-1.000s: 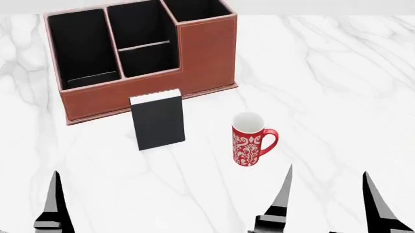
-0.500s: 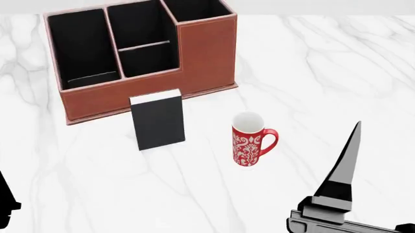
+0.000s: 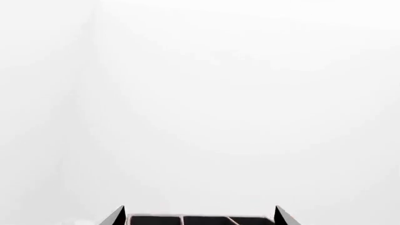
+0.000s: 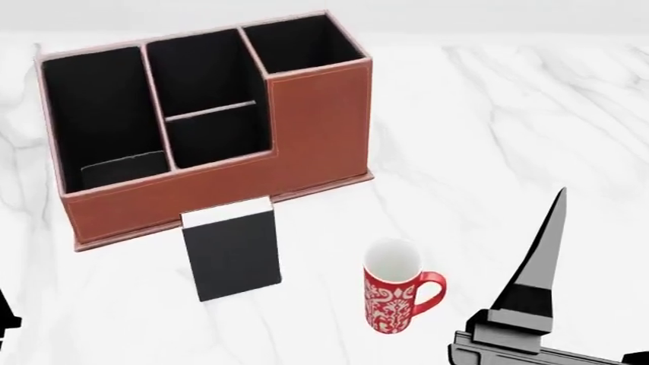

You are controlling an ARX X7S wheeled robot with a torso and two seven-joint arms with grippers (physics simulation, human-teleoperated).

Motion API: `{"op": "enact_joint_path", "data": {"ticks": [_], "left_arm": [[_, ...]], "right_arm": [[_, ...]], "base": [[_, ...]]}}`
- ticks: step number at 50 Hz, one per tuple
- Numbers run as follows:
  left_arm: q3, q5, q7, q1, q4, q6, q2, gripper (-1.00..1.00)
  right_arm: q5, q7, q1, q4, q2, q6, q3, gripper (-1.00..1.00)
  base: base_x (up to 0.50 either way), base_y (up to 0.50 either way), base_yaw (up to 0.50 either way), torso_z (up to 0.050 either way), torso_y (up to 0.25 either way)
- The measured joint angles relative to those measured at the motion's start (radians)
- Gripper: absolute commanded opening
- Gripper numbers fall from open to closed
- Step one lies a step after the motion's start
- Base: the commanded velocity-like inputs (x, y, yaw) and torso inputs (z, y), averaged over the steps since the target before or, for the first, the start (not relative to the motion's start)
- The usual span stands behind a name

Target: Pick up the book and place it in the front compartment of the caddy.

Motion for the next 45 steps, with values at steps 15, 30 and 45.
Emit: {"op": "enact_joint_path", "data": {"ticks": [15, 30, 45], "left_arm": [[0.001, -0.016, -0.015, 0.000, 0.021, -0.009, -0.014, 1.00], [0.003, -0.031, -0.029, -0.001, 0.035, -0.014, -0.027, 1.00], [0.006, -0.049, -0.042, -0.003, 0.049, -0.022, -0.040, 1.00]], "right_arm": [[0.018, 0.026, -0.002, 0.000, 0.027, -0.010, -0.013, 1.00], [0.033, 0.048, -0.003, 0.001, 0.049, -0.021, -0.023, 1.00], [0.047, 0.066, -0.006, 0.004, 0.068, -0.034, -0.030, 1.00]], "base": [[0.50, 0.00, 0.00, 0.000, 0.001], [0.50, 0.00, 0.00, 0.000, 0.001], [0.50, 0.00, 0.00, 0.000, 0.001]]}}
